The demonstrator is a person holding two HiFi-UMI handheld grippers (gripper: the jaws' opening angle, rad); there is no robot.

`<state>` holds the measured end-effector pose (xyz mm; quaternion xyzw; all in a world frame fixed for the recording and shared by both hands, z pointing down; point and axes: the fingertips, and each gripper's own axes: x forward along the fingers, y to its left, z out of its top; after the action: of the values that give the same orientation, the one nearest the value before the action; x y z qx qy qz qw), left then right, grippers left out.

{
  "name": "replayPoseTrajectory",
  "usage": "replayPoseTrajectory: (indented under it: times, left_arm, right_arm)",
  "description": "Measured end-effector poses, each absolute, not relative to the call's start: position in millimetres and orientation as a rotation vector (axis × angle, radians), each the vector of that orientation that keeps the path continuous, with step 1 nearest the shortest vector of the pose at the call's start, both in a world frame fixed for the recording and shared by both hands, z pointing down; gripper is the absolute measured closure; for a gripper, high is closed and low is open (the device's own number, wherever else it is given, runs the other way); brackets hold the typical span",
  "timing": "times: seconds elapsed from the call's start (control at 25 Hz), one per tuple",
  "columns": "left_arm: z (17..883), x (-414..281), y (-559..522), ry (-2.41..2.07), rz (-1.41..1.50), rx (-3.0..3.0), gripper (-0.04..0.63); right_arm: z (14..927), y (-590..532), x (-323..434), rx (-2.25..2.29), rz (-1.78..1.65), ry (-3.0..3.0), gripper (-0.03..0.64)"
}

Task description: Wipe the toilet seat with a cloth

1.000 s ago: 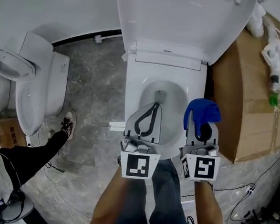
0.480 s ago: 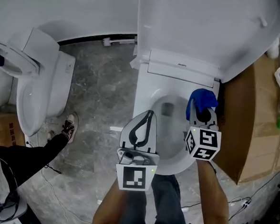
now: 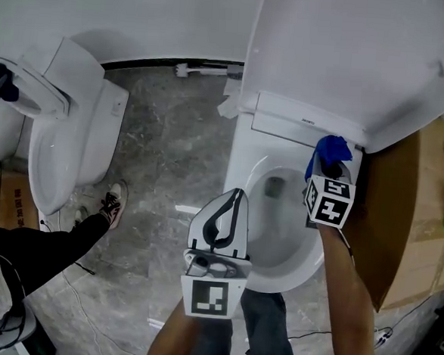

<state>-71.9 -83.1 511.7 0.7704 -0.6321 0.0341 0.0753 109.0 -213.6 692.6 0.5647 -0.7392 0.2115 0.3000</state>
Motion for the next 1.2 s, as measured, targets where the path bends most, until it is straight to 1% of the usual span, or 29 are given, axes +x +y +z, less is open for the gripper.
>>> replayPoseTrajectory:
  times: [0.48,0.84,1.04,1.2]
  left_arm:
    - [519.2,-111.6,-81.3,-1.969,0.129,2.263,0.578]
    - [522.5,-149.8,-62.5,-2.003,0.18,2.207,0.578]
    - [519.0,-182.1,-52.5,-2.038,0.177,2.171,0.578]
    - [522.9,-188.1,-44.7,-2.048,0.168,2.154,0.578]
  right_arm:
    - [707.8,-224.5,57.9,1.406,0.522,-1.988,0.563]
    - [702.7,-220.0,-25.9,1.201,0.416,-2.073,0.563]
    - [697.8,-210.0,-90.4,0.981,0.258,-2.095,0.563]
    - [698.7,-200.3,-102.3,0.892,0.182,-2.09,0.563]
